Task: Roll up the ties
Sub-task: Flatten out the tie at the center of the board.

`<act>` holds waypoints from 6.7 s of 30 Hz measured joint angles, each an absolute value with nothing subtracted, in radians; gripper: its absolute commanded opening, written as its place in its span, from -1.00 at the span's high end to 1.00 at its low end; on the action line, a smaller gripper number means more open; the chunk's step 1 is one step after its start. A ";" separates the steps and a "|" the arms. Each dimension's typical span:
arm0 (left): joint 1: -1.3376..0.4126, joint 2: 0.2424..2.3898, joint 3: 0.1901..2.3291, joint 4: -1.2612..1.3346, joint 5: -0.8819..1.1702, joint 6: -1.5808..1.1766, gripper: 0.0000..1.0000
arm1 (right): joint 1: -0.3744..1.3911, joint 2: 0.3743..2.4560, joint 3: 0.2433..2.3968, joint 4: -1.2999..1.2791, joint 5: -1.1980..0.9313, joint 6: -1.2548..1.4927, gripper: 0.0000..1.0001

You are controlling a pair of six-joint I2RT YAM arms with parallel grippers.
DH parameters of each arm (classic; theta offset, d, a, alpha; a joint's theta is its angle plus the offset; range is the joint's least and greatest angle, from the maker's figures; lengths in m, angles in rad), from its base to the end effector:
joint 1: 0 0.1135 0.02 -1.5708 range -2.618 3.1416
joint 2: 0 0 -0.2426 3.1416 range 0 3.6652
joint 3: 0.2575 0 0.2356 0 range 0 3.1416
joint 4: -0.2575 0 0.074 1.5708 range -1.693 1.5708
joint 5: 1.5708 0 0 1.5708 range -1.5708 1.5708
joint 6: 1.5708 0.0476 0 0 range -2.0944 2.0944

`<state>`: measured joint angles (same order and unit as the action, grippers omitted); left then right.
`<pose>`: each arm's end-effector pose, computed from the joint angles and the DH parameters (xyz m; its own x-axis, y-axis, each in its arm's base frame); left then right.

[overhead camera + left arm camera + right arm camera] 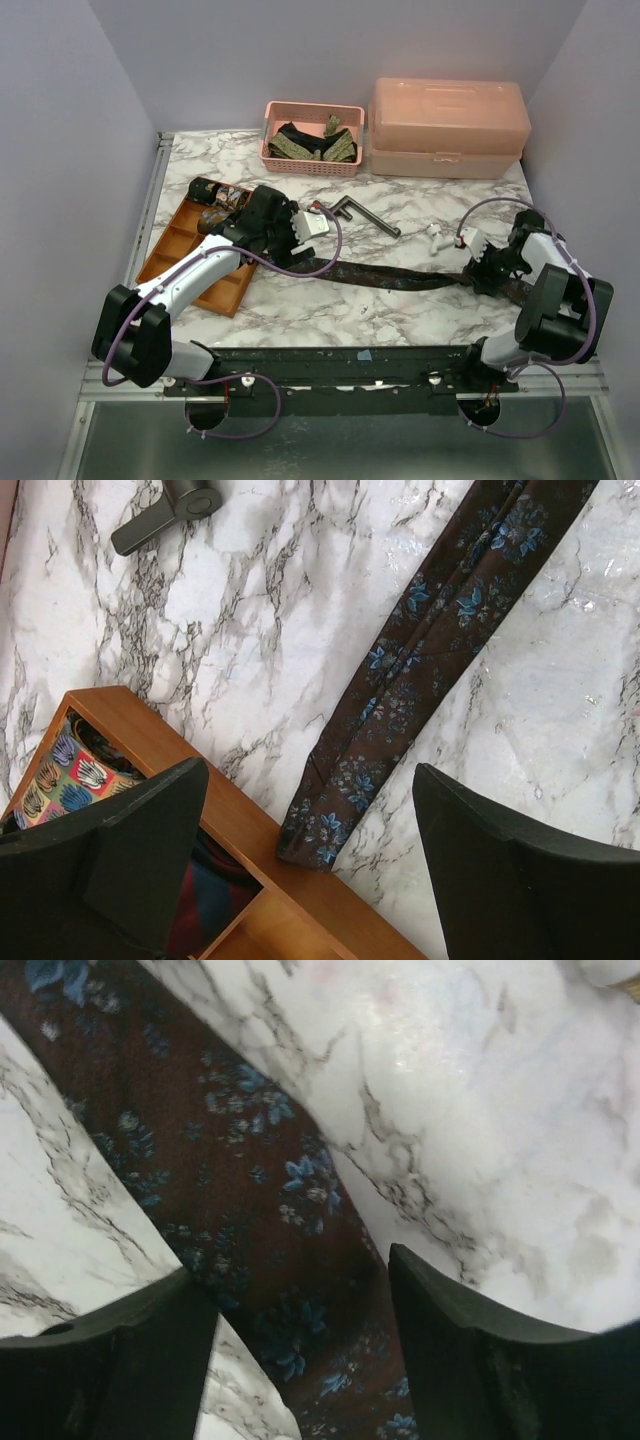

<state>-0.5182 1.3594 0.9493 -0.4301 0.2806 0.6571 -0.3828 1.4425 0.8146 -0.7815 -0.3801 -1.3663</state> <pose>0.2383 -0.1511 0.2257 -0.1235 0.7460 -0.6543 0.8992 0.3631 0.2443 0.2177 -0.0686 0.1522 -0.4714 -0.7904 -0.3912 -0.8373 0.5404 -0.0830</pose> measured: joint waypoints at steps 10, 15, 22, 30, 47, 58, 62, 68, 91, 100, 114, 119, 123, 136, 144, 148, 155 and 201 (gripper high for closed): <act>-0.519 1.359 0.950 -0.434 0.241 0.643 -0.71 | -0.342 1.607 0.972 -1.143 -0.399 -1.413 0.93; -0.519 1.360 0.975 -0.498 0.257 0.627 -0.72 | -0.277 1.719 1.065 -1.294 -0.460 -1.286 0.91; -0.519 1.362 1.010 -0.546 0.304 0.599 -0.72 | -0.208 1.920 1.103 -1.391 -0.560 -1.116 0.87; -0.551 1.434 1.046 -0.545 0.347 0.556 -0.72 | -0.209 2.120 1.304 -1.404 -0.667 -0.966 -0.01; -0.728 1.732 1.212 -0.447 0.268 0.577 -0.70 | -0.340 2.011 1.512 -1.387 -0.439 -0.849 -0.47; -0.727 1.732 1.184 -0.437 0.208 0.624 -0.63 | -0.333 1.790 1.279 -1.278 -0.411 -0.779 -0.08; -0.706 1.733 1.167 -0.461 0.184 0.644 -0.54 | -0.333 1.790 1.172 -1.192 -0.361 -0.723 0.00; -0.653 1.734 1.165 -0.499 0.169 0.660 -0.44 | -0.347 1.829 1.119 -1.090 -0.231 -0.712 0.14; -0.634 1.657 1.072 -0.513 0.214 0.758 -0.26 | -0.433 1.873 1.421 -1.142 -0.120 -1.114 0.03; -0.657 1.658 1.077 -0.442 0.282 0.820 0.04 | -0.212 1.743 1.372 -1.181 -0.345 -0.999 -0.01; -0.719 1.672 0.999 -0.433 0.270 0.920 -0.17 | 0.064 1.746 1.143 -1.072 -0.472 -0.823 -0.01; -0.709 1.617 0.967 -0.428 0.271 0.881 -0.27 | 0.150 1.736 1.118 -1.000 -0.471 -0.773 0.01; -0.683 1.520 0.945 -0.426 0.284 0.816 -0.35 | 0.214 1.709 1.105 -0.934 -0.456 -0.733 0.02; -0.463 1.273 0.953 -0.437 0.406 0.408 -0.47 | 0.456 1.684 1.058 -0.735 -0.390 -0.613 0.08; -0.300 1.266 0.953 -0.471 0.440 0.328 -0.47 | 0.512 1.660 0.970 -0.620 -0.295 -0.593 0.49; -0.262 1.274 0.953 -0.482 0.446 0.316 -0.47 | 0.518 1.636 0.939 -0.570 -0.260 -0.598 0.99; -0.262 1.296 0.968 -0.497 0.461 0.313 -0.46 | 0.518 1.634 0.965 -0.595 -0.240 -0.606 0.99; -0.255 1.214 0.973 -0.321 0.553 0.376 -0.90 | 0.422 1.815 1.173 -0.720 -0.412 -0.762 -0.24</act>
